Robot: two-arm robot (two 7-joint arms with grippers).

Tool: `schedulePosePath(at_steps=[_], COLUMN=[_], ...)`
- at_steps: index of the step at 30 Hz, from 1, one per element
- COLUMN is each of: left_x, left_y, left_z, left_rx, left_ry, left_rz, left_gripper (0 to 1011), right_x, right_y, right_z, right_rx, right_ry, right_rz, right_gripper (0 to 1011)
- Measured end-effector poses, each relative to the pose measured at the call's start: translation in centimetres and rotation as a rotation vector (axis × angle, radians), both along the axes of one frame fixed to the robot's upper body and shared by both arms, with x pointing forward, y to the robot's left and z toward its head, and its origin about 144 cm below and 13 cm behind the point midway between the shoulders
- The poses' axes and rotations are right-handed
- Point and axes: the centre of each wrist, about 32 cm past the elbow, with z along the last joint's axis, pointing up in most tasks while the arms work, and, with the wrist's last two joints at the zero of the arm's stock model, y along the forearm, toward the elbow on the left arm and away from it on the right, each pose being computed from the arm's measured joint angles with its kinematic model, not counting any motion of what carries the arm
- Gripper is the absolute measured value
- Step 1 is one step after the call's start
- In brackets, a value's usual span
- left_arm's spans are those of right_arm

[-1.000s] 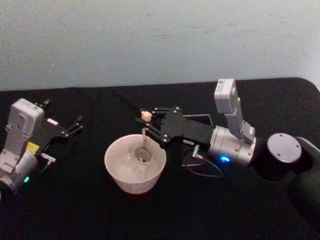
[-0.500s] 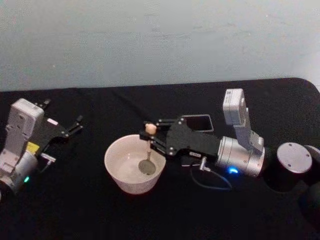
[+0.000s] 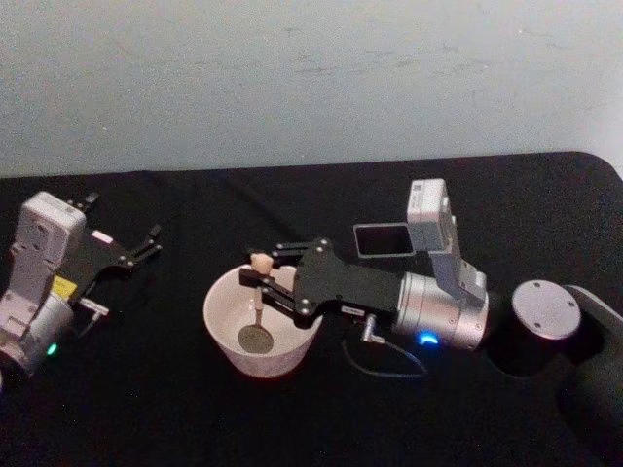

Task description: Pick up the stirring spoon with one hand, stir inside the cup, then place it back in its original position.

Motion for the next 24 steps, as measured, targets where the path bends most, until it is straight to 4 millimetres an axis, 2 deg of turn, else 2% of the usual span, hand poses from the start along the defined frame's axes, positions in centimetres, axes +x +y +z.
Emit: schedulePosePath(at_steps=[11, 16, 24], left_x=[0.0, 0.0, 0.0], left_y=[0.0, 0.0, 0.0], left_z=[0.0, 0.0, 0.0], left_rx=[0.000, 0.000, 0.000], left_ry=[0.000, 0.000, 0.000], left_rz=[0.000, 0.000, 0.000], left_gripper=[1001, 1001, 1001], right_x=[2.1, 2.7, 2.8], right_y=[0.9, 0.4, -0.6], right_z=[-0.2, -0.1, -0.2], right_rx=[-0.006, -0.007, -0.007], right_ry=[-0.007, -0.012, -0.012], right_rz=[-0.043, -0.075, -0.103], right_gripper=[211, 212, 212])
